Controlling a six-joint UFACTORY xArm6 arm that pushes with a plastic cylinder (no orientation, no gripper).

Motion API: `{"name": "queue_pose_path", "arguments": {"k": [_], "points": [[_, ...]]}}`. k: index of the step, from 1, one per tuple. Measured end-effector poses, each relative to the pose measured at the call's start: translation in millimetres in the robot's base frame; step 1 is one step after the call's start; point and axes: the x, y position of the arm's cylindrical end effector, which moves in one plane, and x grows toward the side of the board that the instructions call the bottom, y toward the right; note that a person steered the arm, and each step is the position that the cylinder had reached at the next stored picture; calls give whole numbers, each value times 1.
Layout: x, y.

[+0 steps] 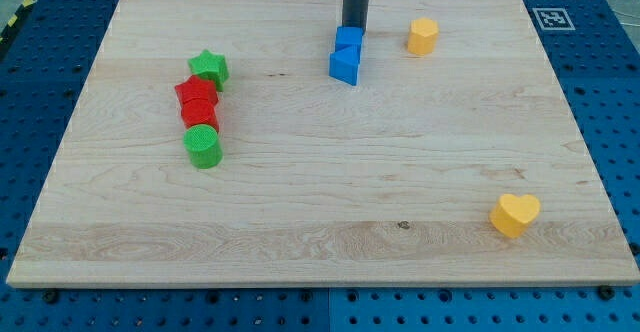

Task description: Move the yellow hexagon to the downwards of the board

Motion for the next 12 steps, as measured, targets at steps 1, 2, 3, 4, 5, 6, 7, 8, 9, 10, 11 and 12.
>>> {"name": "queue_pose_path", "arguments": {"k": [1, 2, 3, 4, 5, 6, 7, 8, 9, 10, 11, 12], "points": [[0, 6], [0, 19], [-3, 33], [-3, 47], [-5, 60], [-6, 75], [-6, 94], [-6, 108], [-6, 125], [0, 133], [8, 131], [15, 131]]}}
